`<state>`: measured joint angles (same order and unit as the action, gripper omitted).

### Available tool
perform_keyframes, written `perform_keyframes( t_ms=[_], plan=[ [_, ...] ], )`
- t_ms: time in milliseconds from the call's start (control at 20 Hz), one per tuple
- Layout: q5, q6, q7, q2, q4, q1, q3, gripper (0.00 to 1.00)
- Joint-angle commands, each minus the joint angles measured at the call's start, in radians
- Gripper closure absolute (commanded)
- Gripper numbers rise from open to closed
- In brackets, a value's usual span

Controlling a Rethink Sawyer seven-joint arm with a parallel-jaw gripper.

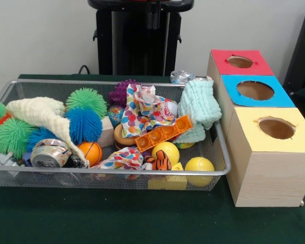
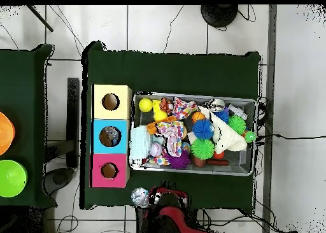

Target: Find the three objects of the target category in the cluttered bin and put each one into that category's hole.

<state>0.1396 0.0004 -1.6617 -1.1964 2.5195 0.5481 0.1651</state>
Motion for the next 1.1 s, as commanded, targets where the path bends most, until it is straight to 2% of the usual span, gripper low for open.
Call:
perform_keyframes(
  t_ms=[50, 200, 300, 400, 450, 600, 650, 750, 800, 950, 1000, 1100],
  plan=[
    [-0.006, 0.158, -0.002, -0.125, 0.015, 0.074, 0.194, 1.0],
    [0.044, 0.11, -0.036, -0.098, 0.025, 0.089, 0.197, 1.0],
    [0.094, 0.067, -0.045, -0.062, 0.025, 0.092, 0.17, 1.0],
    [0.17, -0.011, -0.049, 0.011, 0.014, 0.076, 0.094, 1.0],
    [0.206, -0.051, -0.048, 0.07, 0.0, 0.063, 0.047, 1.0],
    [0.281, -0.177, -0.069, 0.203, -0.027, 0.014, -0.066, 1.0],
    [0.295, -0.21, -0.079, 0.237, -0.036, -0.002, -0.093, 1.0],
    [0.318, -0.238, -0.089, 0.257, -0.047, -0.03, -0.13, 1.0],
    [0.334, -0.268, -0.106, 0.268, -0.053, -0.039, -0.148, 0.0],
    [0.373, -0.321, -0.09, 0.334, -0.075, -0.048, -0.186, 0.0],
    [0.389, -0.34, -0.076, 0.394, -0.097, -0.076, -0.226, 0.0],
    [0.419, -0.452, -0.082, 0.529, -0.127, -0.092, -0.285, 0.0]
  ],
)
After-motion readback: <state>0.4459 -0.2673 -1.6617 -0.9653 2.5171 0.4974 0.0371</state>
